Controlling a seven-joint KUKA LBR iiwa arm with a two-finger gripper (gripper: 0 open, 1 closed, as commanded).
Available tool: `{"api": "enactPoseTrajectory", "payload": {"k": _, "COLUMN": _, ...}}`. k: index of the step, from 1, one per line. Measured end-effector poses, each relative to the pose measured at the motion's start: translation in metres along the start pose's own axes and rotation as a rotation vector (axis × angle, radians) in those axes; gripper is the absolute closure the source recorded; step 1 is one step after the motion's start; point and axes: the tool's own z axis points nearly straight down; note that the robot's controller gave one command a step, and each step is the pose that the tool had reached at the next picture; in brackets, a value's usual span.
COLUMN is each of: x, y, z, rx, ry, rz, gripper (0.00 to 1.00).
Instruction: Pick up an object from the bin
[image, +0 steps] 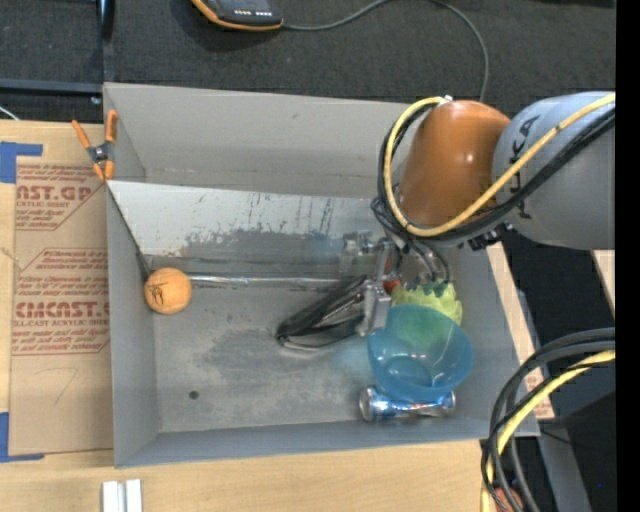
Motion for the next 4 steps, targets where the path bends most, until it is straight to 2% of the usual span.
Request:
{"api": "enactPoseTrajectory", "payload": {"k": 1, "x": 0.003, "y": 0.020, "z": 0.082, "rx": -0.004, "ry": 0.026, "rz": -0.053, "gripper": 0.00}}
{"api": "enactPoseTrajectory", "payload": {"k": 2, "x": 0.000, "y": -0.008, "z": 0.090, "rx": -0.001, "ry": -0.006, "rz": -0.064, "gripper": 0.00}}
{"api": "enactPoseTrajectory", "payload": {"k": 3, "x": 0.002, "y": 0.016, "z": 0.084, "rx": -0.006, "ry": 0.014, "rz": -0.059, "gripper": 1.00}}
{"api": "enactPoseTrajectory", "payload": {"k": 4, "x": 0.002, "y": 0.016, "z": 0.084, "rx": -0.006, "ry": 0.014, "rz": -0.059, "gripper": 1.00}}
